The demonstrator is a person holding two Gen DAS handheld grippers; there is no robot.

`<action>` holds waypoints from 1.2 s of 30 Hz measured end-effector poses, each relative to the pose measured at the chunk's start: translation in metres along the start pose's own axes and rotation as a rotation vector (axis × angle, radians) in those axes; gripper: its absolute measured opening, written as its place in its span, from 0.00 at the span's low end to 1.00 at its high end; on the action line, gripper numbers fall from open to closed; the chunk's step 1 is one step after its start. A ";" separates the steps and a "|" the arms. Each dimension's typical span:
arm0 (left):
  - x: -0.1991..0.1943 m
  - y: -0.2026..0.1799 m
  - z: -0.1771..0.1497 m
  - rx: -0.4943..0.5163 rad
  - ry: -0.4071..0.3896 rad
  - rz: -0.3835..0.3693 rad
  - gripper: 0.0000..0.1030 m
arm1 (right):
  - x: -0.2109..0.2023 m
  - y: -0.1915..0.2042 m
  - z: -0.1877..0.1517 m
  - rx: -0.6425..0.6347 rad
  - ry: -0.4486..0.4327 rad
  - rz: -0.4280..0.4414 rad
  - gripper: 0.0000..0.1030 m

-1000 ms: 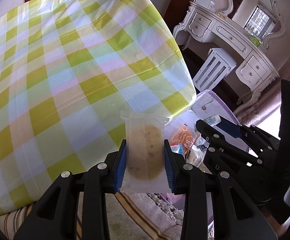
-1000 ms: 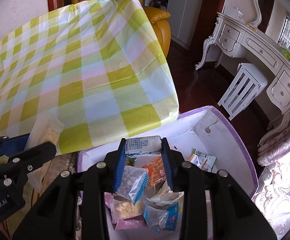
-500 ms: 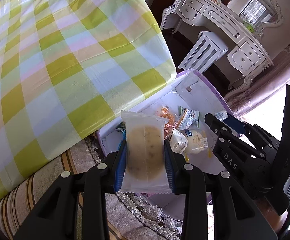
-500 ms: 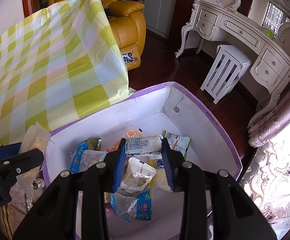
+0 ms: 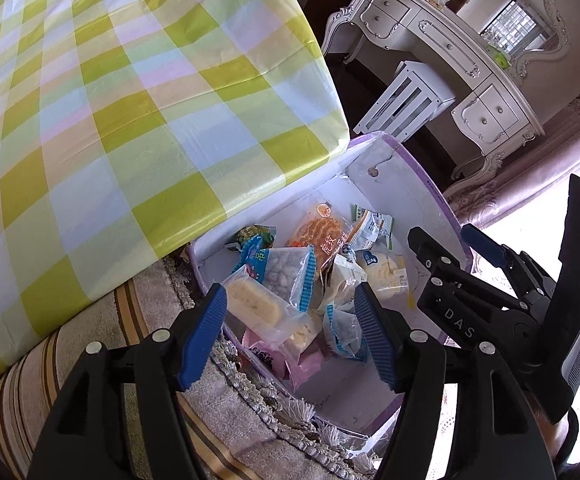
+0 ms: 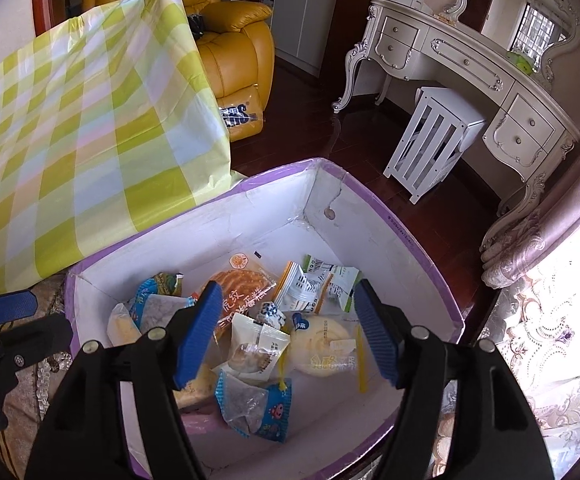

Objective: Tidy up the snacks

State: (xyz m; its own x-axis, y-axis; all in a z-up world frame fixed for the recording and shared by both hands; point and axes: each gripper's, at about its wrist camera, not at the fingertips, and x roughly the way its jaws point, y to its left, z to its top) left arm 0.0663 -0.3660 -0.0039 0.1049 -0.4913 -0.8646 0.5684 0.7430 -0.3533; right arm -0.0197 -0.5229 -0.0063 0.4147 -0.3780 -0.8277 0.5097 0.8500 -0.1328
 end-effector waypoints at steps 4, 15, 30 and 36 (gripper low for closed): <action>-0.014 0.002 -0.014 -0.024 -0.008 -0.017 0.70 | -0.006 -0.001 -0.003 0.000 -0.003 -0.011 0.71; -0.039 0.013 -0.051 -0.085 -0.018 -0.071 0.85 | -0.038 -0.004 -0.027 -0.007 0.013 -0.023 0.72; -0.031 0.008 -0.049 -0.091 -0.009 -0.077 0.95 | -0.045 -0.016 -0.041 0.008 0.042 -0.035 0.72; -0.029 0.007 -0.048 -0.091 0.000 -0.065 0.96 | -0.044 -0.018 -0.043 0.009 0.046 -0.032 0.72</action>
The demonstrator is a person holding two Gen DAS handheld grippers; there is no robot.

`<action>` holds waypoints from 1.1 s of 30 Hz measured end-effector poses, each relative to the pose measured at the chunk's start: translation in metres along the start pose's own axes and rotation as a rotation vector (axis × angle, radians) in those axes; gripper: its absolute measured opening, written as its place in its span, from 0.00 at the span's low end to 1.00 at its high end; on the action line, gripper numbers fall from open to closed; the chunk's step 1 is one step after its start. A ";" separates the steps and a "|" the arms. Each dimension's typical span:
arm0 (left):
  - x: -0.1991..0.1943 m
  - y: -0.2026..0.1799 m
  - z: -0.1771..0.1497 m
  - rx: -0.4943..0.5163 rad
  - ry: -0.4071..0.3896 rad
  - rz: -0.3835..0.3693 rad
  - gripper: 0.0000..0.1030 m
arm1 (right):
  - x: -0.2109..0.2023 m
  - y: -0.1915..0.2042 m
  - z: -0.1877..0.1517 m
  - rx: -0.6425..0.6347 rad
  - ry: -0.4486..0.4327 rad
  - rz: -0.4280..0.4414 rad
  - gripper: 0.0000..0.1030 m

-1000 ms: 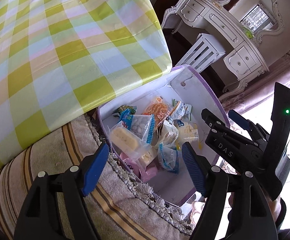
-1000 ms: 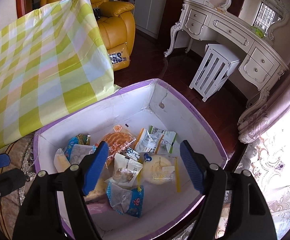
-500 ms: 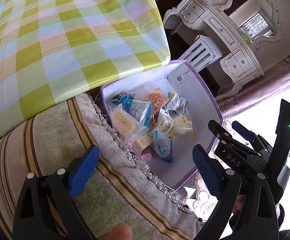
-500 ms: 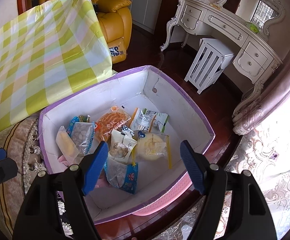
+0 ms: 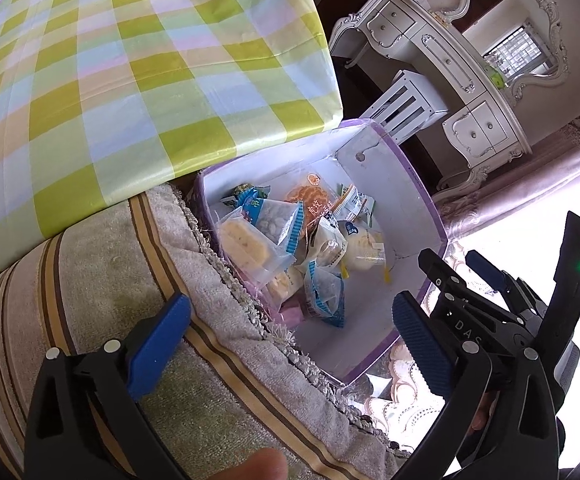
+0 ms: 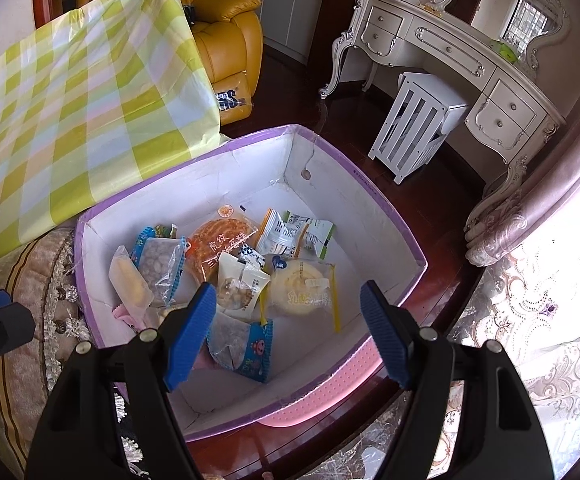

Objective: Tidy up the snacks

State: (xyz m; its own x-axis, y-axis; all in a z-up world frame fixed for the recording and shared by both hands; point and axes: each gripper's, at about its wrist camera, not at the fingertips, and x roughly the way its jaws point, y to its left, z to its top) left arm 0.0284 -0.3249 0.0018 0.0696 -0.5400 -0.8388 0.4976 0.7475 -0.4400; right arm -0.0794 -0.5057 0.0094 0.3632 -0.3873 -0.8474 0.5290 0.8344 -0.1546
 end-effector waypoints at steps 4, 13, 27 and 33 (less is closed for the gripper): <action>0.001 -0.001 0.000 0.002 0.001 0.001 0.96 | 0.002 0.001 0.000 -0.004 0.004 0.003 0.72; 0.003 -0.001 0.000 0.008 0.000 0.008 0.96 | 0.002 0.001 0.000 -0.004 0.006 0.006 0.73; 0.003 -0.002 0.000 0.007 -0.001 0.009 0.96 | 0.002 0.001 0.000 -0.003 0.006 0.008 0.73; 0.003 -0.003 0.000 0.014 -0.003 0.014 0.96 | 0.003 0.000 -0.001 0.000 0.009 0.005 0.74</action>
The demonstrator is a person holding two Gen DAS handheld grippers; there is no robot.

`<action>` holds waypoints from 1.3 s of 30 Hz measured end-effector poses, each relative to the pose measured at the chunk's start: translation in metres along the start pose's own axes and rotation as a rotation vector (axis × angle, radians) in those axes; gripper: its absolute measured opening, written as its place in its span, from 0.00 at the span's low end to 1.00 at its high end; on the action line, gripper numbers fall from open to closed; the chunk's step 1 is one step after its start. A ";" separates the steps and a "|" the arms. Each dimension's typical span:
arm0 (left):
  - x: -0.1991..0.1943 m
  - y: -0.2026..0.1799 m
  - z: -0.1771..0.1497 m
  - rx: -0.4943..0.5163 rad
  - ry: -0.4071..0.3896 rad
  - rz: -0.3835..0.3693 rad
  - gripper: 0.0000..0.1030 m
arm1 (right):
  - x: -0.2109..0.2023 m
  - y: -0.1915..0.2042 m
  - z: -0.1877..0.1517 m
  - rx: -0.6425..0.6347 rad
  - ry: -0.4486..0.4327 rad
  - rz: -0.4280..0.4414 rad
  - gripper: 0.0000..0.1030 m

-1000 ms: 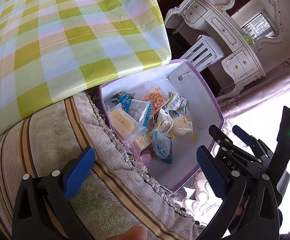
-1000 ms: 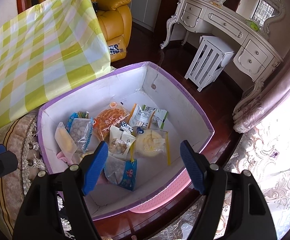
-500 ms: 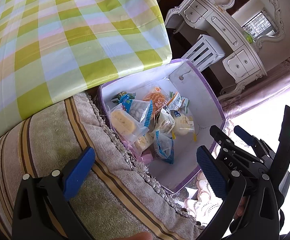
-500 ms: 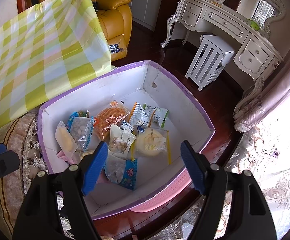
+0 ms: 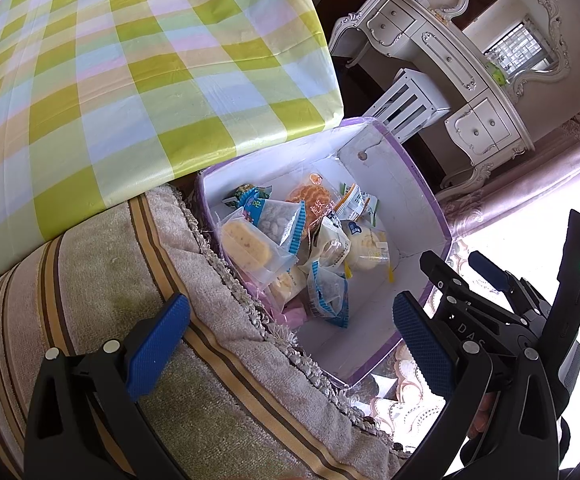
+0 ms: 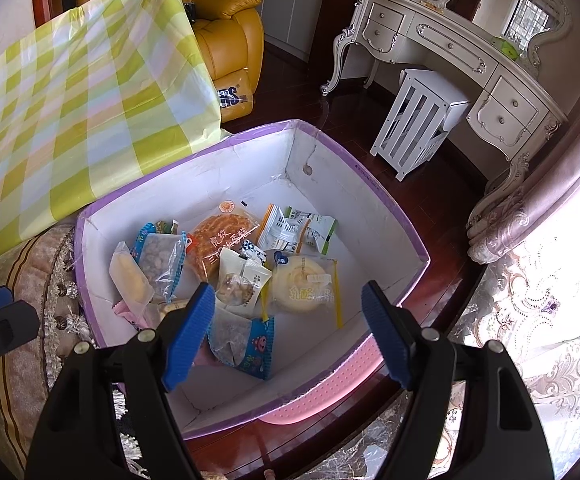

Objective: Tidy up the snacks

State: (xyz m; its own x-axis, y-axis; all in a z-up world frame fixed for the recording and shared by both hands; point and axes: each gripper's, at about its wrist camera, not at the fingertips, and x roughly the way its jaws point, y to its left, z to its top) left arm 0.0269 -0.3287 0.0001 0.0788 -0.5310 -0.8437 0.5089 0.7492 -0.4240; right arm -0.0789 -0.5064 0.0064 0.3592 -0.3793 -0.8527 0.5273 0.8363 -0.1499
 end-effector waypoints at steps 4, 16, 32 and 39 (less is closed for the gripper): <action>0.004 -0.003 0.003 0.025 0.005 0.014 0.96 | 0.001 -0.001 -0.002 0.007 0.004 0.000 0.74; -0.118 0.106 -0.047 -0.151 -0.240 0.286 0.96 | -0.054 0.091 0.014 -0.118 -0.065 0.310 0.80; -0.191 0.233 -0.159 -0.377 -0.341 0.565 0.96 | -0.073 0.269 -0.037 -0.356 -0.036 0.410 0.98; -0.184 0.229 -0.157 -0.360 -0.347 0.599 0.96 | -0.070 0.270 -0.038 -0.371 -0.037 0.397 0.98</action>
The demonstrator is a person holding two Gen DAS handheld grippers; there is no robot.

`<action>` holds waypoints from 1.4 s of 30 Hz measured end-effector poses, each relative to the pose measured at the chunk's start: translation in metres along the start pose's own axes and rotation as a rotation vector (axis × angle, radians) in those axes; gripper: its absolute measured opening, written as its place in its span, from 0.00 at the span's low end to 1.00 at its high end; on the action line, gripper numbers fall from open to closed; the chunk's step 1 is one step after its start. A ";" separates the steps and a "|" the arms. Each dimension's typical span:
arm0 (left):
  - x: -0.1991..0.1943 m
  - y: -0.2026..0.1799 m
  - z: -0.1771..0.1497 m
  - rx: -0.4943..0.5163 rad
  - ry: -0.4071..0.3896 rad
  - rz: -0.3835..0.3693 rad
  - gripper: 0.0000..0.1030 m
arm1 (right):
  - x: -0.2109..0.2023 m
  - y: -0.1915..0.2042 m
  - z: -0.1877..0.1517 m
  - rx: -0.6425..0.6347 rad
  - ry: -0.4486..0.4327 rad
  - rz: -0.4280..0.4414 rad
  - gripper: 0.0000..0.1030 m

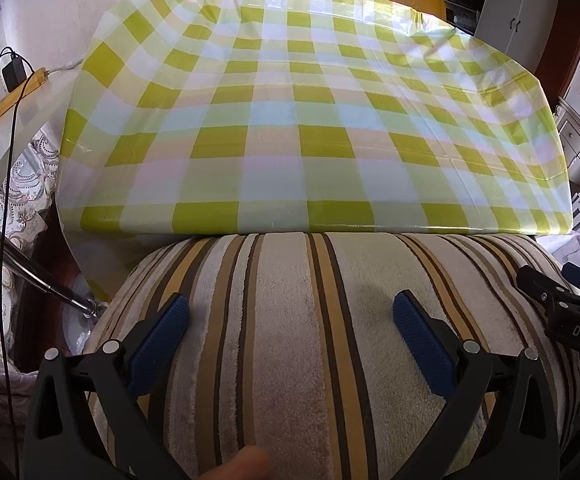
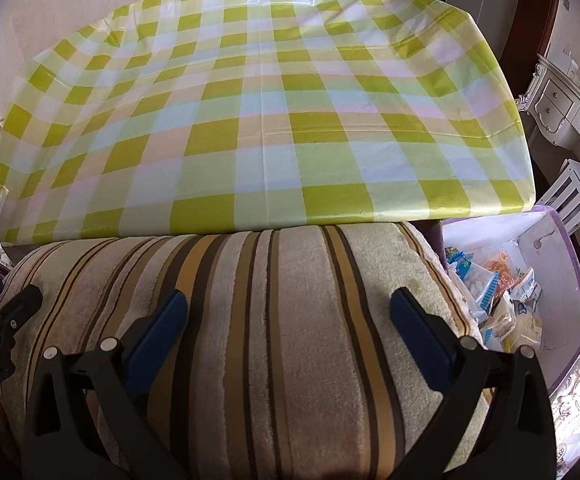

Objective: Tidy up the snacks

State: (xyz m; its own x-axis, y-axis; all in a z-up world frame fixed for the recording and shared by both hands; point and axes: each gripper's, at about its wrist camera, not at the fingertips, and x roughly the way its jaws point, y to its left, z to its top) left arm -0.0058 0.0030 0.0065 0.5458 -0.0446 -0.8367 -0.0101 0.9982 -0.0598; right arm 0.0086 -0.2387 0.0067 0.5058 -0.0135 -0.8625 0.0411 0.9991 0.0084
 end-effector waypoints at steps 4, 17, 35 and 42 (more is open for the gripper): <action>0.000 0.000 0.000 0.000 0.002 -0.001 0.96 | 0.001 -0.001 0.002 0.011 0.013 0.016 0.99; 0.007 0.002 0.004 -0.009 0.010 -0.005 0.96 | 0.002 -0.002 0.002 0.013 0.013 0.020 0.99; 0.008 0.005 0.004 -0.017 0.009 -0.013 0.96 | 0.002 -0.002 0.001 0.015 0.015 0.018 0.99; 0.007 0.004 0.005 -0.021 0.007 -0.016 0.96 | 0.002 -0.001 0.002 0.014 0.015 0.018 0.99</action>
State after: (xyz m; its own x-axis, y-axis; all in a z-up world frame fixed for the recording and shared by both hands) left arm 0.0021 0.0067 0.0027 0.5402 -0.0605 -0.8394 -0.0192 0.9963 -0.0842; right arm 0.0111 -0.2398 0.0055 0.4935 0.0054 -0.8697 0.0442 0.9985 0.0313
